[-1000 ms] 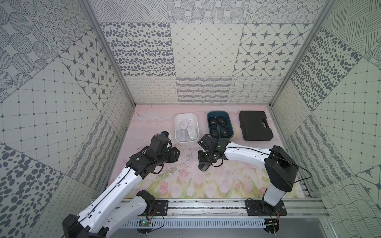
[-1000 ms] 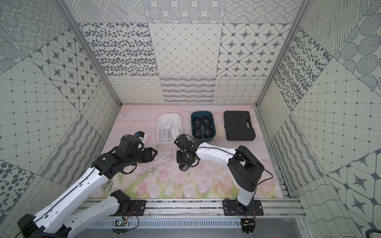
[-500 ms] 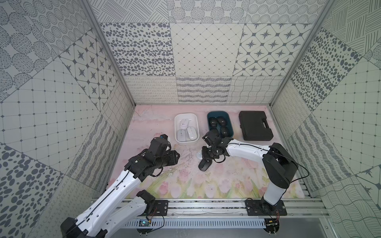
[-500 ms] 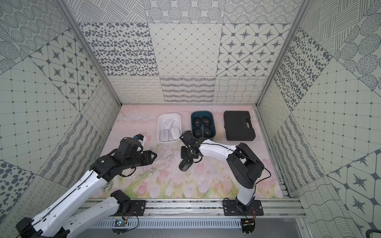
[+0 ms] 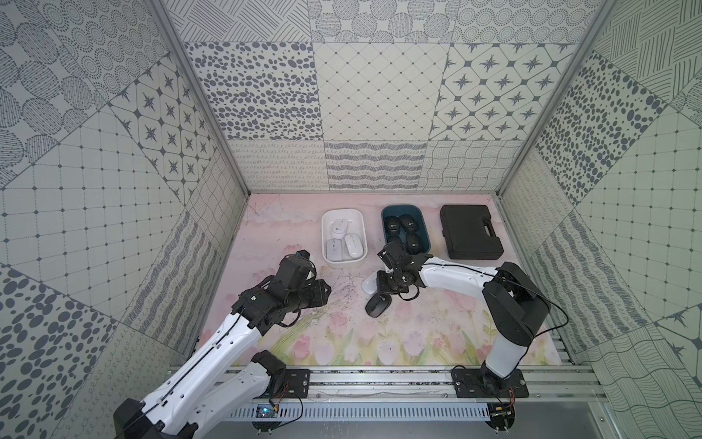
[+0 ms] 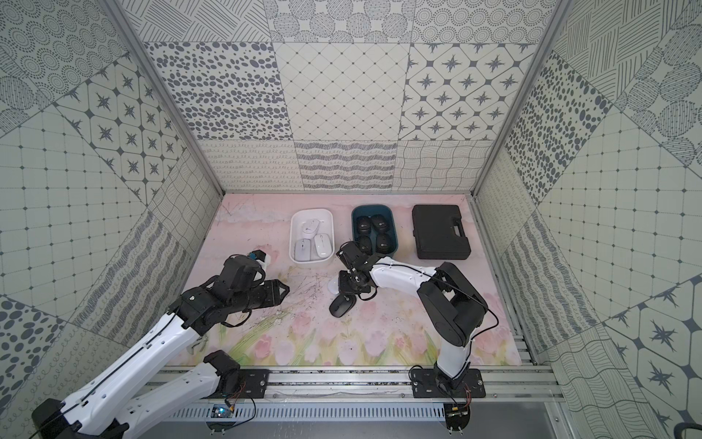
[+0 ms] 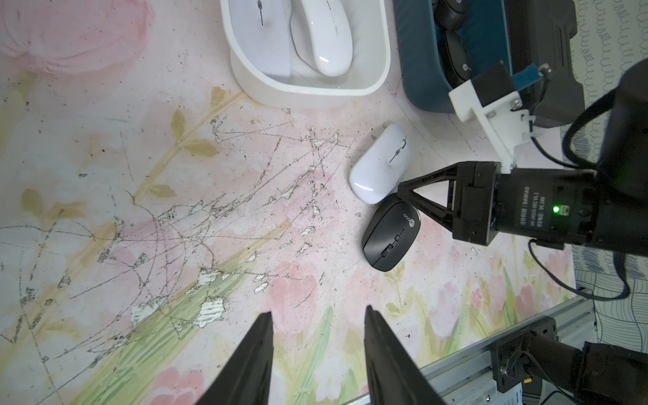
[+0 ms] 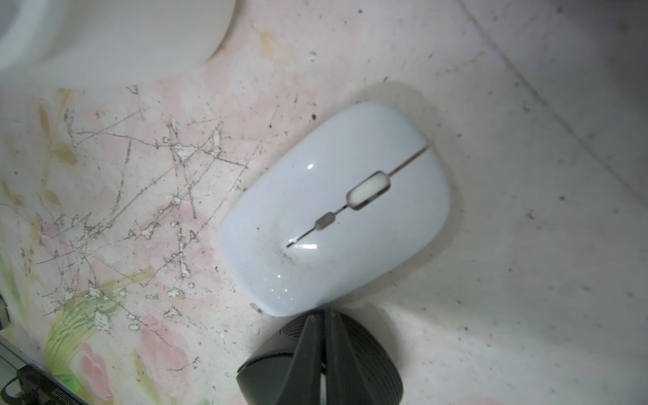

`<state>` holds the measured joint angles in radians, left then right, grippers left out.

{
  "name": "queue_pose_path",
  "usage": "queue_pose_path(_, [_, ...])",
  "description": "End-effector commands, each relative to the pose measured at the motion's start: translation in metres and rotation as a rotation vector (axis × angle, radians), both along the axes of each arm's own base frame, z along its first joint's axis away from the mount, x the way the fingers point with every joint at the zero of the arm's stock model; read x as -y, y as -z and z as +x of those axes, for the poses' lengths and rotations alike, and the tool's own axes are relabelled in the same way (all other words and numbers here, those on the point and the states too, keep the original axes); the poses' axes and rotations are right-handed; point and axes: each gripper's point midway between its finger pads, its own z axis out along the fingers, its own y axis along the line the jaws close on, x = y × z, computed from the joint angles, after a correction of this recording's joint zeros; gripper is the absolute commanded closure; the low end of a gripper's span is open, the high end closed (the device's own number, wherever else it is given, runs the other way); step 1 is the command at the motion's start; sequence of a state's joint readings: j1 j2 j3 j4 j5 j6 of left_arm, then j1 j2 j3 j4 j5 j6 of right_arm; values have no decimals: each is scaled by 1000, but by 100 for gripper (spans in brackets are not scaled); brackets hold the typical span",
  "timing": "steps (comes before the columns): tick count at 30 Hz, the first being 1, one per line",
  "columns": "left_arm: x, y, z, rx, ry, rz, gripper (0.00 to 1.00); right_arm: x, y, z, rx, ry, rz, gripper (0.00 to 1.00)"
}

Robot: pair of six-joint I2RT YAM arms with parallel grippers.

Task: Place the mice by color into the storage box
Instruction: Pick up the mouse from the center of the board.

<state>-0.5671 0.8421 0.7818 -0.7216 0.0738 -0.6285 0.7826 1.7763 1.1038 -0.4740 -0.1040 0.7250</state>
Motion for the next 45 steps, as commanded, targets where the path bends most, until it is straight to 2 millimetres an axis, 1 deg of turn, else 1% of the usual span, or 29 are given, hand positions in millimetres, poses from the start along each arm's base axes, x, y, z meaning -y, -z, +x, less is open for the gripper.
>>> queue_pose_path(1, [4, 0, 2, 3, 5, -21, 54, 2, 8, 2, -4, -4, -11, 92])
queue_pose_path(3, [4, 0, 1, 3, 6, -18, 54, 4, 9, 0, -15, -10, -19, 92])
queue_pose_path(9, [3, 2, -1, 3, 7, -18, 54, 24, 15, -25, -41, 8, -24, 93])
queue_pose_path(12, [4, 3, -1, 2, 11, -21, 54, 25, 18, -37, -50, -4, -24, 93])
queue_pose_path(15, [3, 2, -1, 4, 11, -22, 54, 21, 18, -50, -59, -17, -17, 94])
queue_pose_path(19, [1, 0, -4, 6, 7, -23, 54, 23, 17, -68, -68, -15, -16, 93])
queue_pose_path(24, [-1, 1, -6, 8, 1, -23, 54, 12, 10, -93, -75, -77, -24, 93])
queue_pose_path(26, [-2, 2, -7, 5, -3, -22, 54, 7, 7, -101, -75, -99, -22, 90])
queue_pose_path(27, [-3, 2, -7, 8, -4, -22, 54, 7, 5, -104, -75, -98, -23, 87])
queue_pose_path(29, [-3, 2, -8, 12, -2, -25, 54, 13, -4, -101, -45, -80, -25, 83])
queue_pose_path(30, [-2, 1, -8, 15, 3, -30, 54, 18, -11, -99, -19, -72, -31, 76])
queue_pose_path(32, [0, 2, -10, 19, 16, -44, 50, 23, -28, -94, 34, -85, -42, 51])
queue_pose_path(33, [2, 3, -11, 20, 23, -55, 47, 22, -36, -93, 59, -112, -39, 37])
queue_pose_path(34, [3, 4, -13, 21, 27, -68, 44, 20, -44, -93, 77, -141, -26, 21])
queue_pose_path(35, [3, 5, -14, 22, 28, -77, 39, 16, -49, -95, 91, -181, -14, 11])
queue_pose_path(36, [2, 7, -16, 20, 24, -83, 29, 12, -52, -96, 101, -218, -9, 4])
queue_pose_path(37, [1, 8, -18, 20, 20, -87, 17, 6, -55, -99, 108, -262, -6, 1])
queue_pose_path(38, [-1, 8, -20, 24, 13, -91, 10, 2, -55, -103, 107, -299, -14, 1])
queue_pose_path(40, [-7, 5, -25, 41, -5, -99, 2, -6, -52, -111, 102, -370, -36, 1])
queue_pose_path(42, [-12, -1, -28, 74, -27, -123, 1, -16, -47, -117, 93, -436, -81, 1])
queue_pose_path(43, [-15, -5, -30, 93, -40, -142, 1, -17, -40, -119, 85, -460, -113, 1])
queue_pose_path(45, [-22, -14, -34, 132, -70, -167, 1, -20, -34, -119, 82, -490, -166, 1])
